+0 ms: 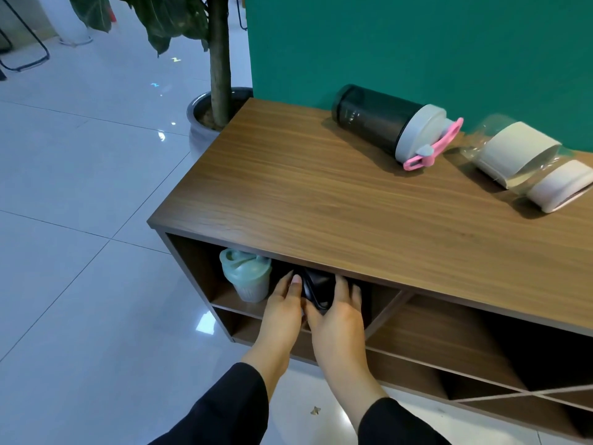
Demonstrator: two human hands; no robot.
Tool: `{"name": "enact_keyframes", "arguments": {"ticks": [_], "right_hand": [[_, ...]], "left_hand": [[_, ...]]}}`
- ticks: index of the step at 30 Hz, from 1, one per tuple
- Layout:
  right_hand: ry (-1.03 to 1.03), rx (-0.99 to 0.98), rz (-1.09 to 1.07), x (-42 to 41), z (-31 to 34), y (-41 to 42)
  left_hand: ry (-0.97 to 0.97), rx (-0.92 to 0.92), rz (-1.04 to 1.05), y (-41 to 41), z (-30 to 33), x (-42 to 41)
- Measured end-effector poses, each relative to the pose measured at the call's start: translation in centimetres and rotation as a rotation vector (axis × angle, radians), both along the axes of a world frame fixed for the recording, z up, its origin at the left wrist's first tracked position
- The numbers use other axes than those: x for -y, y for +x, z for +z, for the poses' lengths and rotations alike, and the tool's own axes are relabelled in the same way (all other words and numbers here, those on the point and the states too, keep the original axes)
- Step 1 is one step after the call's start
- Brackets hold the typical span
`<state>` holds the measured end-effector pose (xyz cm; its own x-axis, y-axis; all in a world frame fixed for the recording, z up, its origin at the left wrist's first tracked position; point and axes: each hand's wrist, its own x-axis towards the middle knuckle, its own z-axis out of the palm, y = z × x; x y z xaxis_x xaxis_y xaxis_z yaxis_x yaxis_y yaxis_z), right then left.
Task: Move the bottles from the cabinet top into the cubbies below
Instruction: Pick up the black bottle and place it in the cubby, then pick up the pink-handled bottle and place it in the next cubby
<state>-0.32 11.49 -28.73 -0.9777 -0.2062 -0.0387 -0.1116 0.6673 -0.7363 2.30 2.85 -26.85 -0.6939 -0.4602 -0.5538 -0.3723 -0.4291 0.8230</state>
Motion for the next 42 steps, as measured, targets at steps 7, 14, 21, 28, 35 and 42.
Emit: {"name": "enact_keyframes", "arguments": {"ticks": [7,14,21,28,35,42], "right_hand": [[-0.139,0.075,0.034,-1.2,0.3,0.8],[-0.189,-0.105,0.218,-6.9,2.5,6.4],[-0.477,-0.525,0.111,-9.1,15.9,2.2],[-0.498,0.090,-0.273,-5.0,18.8,-13.9],[-0.509,0.154,-0.330,-1.0,18.8,-18.7],[-0.640,0.069,-0.398,0.2,17.6,-20.0]], "left_hand": [[-0.044,0.030,0.023,0.2,-0.3,-0.3],[-0.100,0.058,0.162,2.9,0.5,-1.3],[-0.210,0.067,0.021,5.1,1.6,-3.3],[-0.303,0.124,-0.004,4.7,1.4,-2.1],[-0.335,0.116,0.005,4.1,0.7,-1.3],[-0.347,0.108,0.013,3.9,-0.3,-0.6]]}}
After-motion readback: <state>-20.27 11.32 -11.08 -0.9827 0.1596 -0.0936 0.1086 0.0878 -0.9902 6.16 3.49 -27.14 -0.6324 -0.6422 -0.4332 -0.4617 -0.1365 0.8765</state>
